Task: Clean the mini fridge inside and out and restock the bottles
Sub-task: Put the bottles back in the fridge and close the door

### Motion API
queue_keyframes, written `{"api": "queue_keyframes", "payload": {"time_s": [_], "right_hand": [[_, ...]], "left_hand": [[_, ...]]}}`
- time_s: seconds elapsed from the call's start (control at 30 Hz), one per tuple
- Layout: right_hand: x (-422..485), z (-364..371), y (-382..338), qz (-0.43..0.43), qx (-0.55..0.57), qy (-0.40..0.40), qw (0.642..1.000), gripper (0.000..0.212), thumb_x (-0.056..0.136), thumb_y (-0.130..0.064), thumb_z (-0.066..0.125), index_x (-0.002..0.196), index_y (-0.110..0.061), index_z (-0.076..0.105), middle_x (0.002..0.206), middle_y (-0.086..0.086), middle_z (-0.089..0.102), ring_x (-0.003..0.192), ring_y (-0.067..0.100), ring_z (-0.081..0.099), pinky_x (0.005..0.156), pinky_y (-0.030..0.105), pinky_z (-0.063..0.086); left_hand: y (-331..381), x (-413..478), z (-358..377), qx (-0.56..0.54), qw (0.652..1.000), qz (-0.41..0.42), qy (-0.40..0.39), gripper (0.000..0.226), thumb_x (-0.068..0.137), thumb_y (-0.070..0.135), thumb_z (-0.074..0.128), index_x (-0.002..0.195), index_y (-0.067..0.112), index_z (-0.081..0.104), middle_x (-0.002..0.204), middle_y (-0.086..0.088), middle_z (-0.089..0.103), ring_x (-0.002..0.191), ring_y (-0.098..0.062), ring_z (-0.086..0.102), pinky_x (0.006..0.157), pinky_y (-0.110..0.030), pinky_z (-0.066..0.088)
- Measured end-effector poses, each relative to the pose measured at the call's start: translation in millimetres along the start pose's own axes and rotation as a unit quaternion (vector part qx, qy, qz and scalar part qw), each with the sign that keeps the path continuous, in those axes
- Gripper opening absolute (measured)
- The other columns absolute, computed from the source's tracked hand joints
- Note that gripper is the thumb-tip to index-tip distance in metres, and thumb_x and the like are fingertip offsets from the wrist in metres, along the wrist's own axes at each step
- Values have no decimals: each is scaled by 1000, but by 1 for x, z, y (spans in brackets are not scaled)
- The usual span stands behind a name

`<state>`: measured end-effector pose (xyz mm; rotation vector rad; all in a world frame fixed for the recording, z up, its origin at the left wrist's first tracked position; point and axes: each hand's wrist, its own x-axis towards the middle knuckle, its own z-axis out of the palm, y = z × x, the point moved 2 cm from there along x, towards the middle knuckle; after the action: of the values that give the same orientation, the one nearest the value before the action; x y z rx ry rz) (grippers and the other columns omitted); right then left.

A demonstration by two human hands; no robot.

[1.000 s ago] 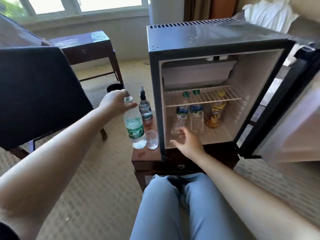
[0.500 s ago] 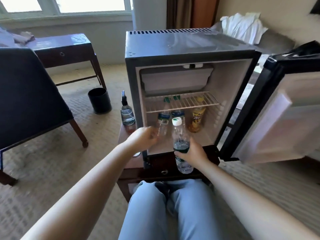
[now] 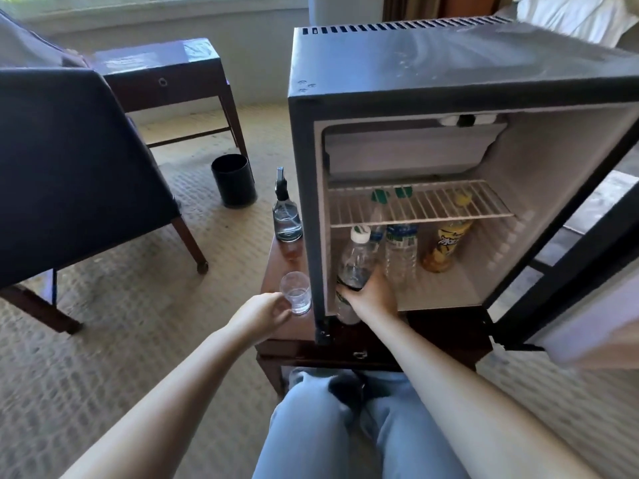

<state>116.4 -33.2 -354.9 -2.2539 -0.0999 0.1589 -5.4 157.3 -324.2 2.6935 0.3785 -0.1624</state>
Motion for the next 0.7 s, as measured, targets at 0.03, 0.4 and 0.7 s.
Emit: {"api": "queue_keyframes", "payload": {"time_s": [0.03, 0.4, 0.7], "right_hand": [[-3, -1, 1, 0, -7, 0, 1000, 79, 59, -53, 82, 121, -22, 43, 116, 3, 62, 100, 25, 63, 80, 33, 53], [-20, 3, -18, 50, -28, -2, 998, 64, 70, -44, 79, 118, -17, 48, 112, 2, 62, 97, 27, 63, 67, 28, 45], [30, 10, -39, 39, 86, 3, 996, 67, 76, -33, 78, 130, -15, 42, 116, 5, 64, 103, 26, 63, 73, 28, 47]], "left_hand": [[2, 4, 0, -9, 1000, 2, 5, 21, 89, 30, 58, 104, 19, 67, 105, 1, 70, 100, -17, 63, 84, -27, 47], [5, 9, 13, -57, 998, 19, 15, 21, 90, 29, 58, 102, 16, 68, 100, 3, 70, 91, -16, 64, 81, -28, 48], [-23, 1, 16, -51, 999, 4, 3, 20, 91, 32, 58, 105, 20, 65, 98, 6, 68, 90, -12, 61, 79, -25, 46]]}}
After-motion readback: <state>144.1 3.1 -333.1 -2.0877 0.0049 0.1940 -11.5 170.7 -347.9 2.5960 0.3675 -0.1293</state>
